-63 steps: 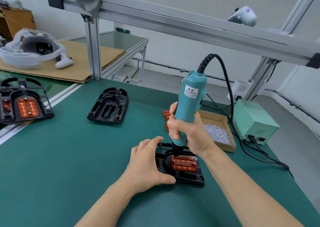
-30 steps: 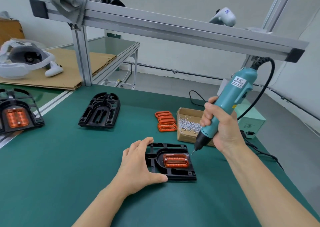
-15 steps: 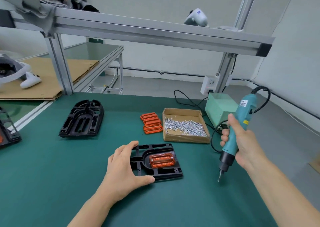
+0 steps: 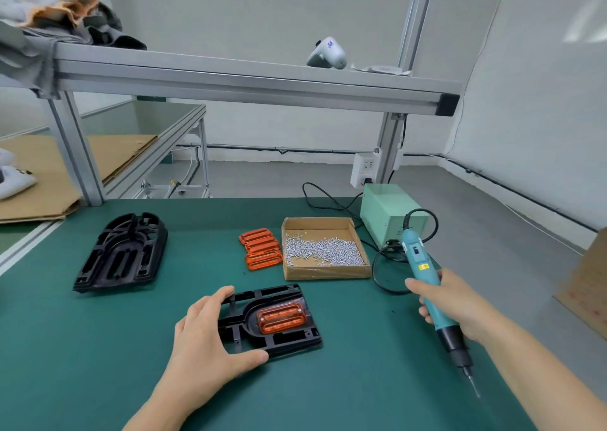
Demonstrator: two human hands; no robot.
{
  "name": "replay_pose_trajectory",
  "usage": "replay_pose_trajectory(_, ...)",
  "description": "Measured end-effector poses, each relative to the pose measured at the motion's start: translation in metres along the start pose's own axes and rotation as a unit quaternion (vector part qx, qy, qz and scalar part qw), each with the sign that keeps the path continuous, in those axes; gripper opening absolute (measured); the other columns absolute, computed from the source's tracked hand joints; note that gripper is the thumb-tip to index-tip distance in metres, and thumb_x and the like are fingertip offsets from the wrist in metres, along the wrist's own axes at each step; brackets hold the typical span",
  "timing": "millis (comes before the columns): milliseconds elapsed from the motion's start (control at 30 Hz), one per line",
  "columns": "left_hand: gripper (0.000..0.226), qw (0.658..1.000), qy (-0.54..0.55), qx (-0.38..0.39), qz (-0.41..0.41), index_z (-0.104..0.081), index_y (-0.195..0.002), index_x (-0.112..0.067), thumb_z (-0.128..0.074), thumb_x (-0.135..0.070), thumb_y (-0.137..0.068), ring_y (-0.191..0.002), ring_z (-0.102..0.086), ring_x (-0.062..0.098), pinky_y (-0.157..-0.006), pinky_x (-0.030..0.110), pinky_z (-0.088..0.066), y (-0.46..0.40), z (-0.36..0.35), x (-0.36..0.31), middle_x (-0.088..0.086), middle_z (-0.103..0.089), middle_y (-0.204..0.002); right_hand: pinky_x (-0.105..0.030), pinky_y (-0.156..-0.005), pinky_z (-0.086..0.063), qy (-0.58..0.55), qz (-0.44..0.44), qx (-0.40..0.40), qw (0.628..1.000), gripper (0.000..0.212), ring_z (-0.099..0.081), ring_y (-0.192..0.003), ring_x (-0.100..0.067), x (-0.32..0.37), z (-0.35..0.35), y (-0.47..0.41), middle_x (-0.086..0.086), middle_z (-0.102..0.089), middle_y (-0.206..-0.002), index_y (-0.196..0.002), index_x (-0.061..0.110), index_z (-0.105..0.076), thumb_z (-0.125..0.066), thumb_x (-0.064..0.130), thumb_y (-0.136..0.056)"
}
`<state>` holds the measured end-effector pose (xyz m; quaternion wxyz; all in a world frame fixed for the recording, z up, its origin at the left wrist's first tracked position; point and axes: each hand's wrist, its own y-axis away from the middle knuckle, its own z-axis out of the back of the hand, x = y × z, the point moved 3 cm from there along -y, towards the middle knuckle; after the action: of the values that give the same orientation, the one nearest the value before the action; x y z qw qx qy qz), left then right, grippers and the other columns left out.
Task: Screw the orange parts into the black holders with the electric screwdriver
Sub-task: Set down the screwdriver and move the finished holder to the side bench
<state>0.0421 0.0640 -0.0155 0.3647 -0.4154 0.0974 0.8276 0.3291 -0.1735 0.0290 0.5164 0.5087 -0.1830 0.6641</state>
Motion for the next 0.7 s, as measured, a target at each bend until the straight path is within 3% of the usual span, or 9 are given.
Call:
replay_pose_trajectory(100,0.109,1.000,-0.002,-0.004,-0.002,-0.028,-0.141,-0.041,-0.084,-0.052,-0.048,-0.128,-0.025,0.020,-0.107,0.039,-0.029,0.001,0.000,0.000,-0.010,-0.034,-0.140,-0.030,-0.050,-0.053,0.112,0.015,-0.016,0.993,0.034,-0.060,-0.049,-0.018,-0.002,-0.001,0.000,-0.012,-0.058,-0.084,-0.102,0.011,-0.044,-0.067,0.032,-0.089)
replay_pose_trajectory(167,0.109,1.000,-0.003,-0.004,-0.002,-0.028,-0.141,-0.040,-0.085,-0.051,-0.049,-0.128,-0.025,0.020,-0.108,0.039,-0.029,0.001,0.000,-0.001,-0.009,-0.034,-0.141,-0.036,-0.060,-0.058,0.218,0.026,-0.032,0.975,0.034,-0.064,-0.053,-0.021,0.000,-0.003,0.000,-0.011,-0.060,-0.086,-0.099,0.010,-0.043,-0.062,0.036,-0.091)
replay_pose_trajectory(267,0.109,1.000,-0.007,-0.004,0.000,-0.028,-0.141,-0.040,-0.085,-0.051,-0.049,-0.129,-0.025,0.021,-0.108,0.040,-0.029,0.001,0.000,-0.001,-0.008,-0.033,-0.141,-0.034,-0.068,-0.057,0.398,0.037,-0.060,0.915,0.036,-0.069,-0.066,-0.022,0.004,-0.007,0.001,-0.005,-0.062,-0.089,-0.099,0.011,-0.044,-0.055,0.044,-0.092)
replay_pose_trajectory(367,0.109,1.000,-0.008,-0.006,0.000,-0.029,-0.141,-0.040,-0.085,-0.051,-0.049,-0.128,-0.027,0.021,-0.106,0.040,-0.030,0.001,0.000,0.000,-0.009,-0.034,-0.140,-0.028,-0.061,-0.046,0.524,0.054,-0.077,0.846,0.038,-0.061,-0.078,-0.020,0.004,-0.013,0.000,0.002,-0.057,-0.090,-0.105,0.014,-0.048,-0.050,0.050,-0.092)
replay_pose_trajectory(500,0.109,1.000,-0.014,-0.005,-0.003,-0.030,-0.140,-0.041,-0.085,-0.053,-0.047,-0.127,-0.028,0.021,-0.106,0.040,-0.030,0.000,-0.001,0.000,-0.010,-0.035,-0.138,-0.026,-0.060,-0.040,0.598,0.063,-0.089,0.794,0.036,-0.053,-0.078,-0.017,0.006,-0.020,-0.005,0.005,-0.050,-0.085,-0.109,0.017,-0.054,-0.047,0.049,-0.092)
replay_pose_trajectory(600,0.109,1.000,-0.017,-0.005,-0.004,-0.030,-0.140,-0.041,-0.084,-0.054,-0.047,-0.128,-0.029,0.021,-0.107,0.040,-0.029,0.000,-0.001,0.000,-0.009,-0.036,-0.138,-0.024,-0.057,-0.039,0.620,0.068,-0.081,0.778,0.030,-0.053,-0.076,-0.016,0.008,-0.025,-0.009,0.006,-0.043,-0.072,-0.099,0.018,-0.050,-0.046,0.047,-0.092)
replay_pose_trajectory(700,0.109,1.000,-0.018,-0.003,-0.003,-0.030,-0.140,-0.040,-0.084,-0.053,-0.046,-0.128,-0.029,0.022,-0.108,0.041,-0.029,-0.001,0.000,-0.001,-0.008,-0.036,-0.138,-0.024,-0.056,-0.038,0.632,0.064,-0.074,0.768,0.030,-0.052,-0.076,-0.016,0.010,-0.027,-0.013,0.005,-0.042,-0.072,-0.096,0.018,-0.046,-0.044,0.048,-0.092)
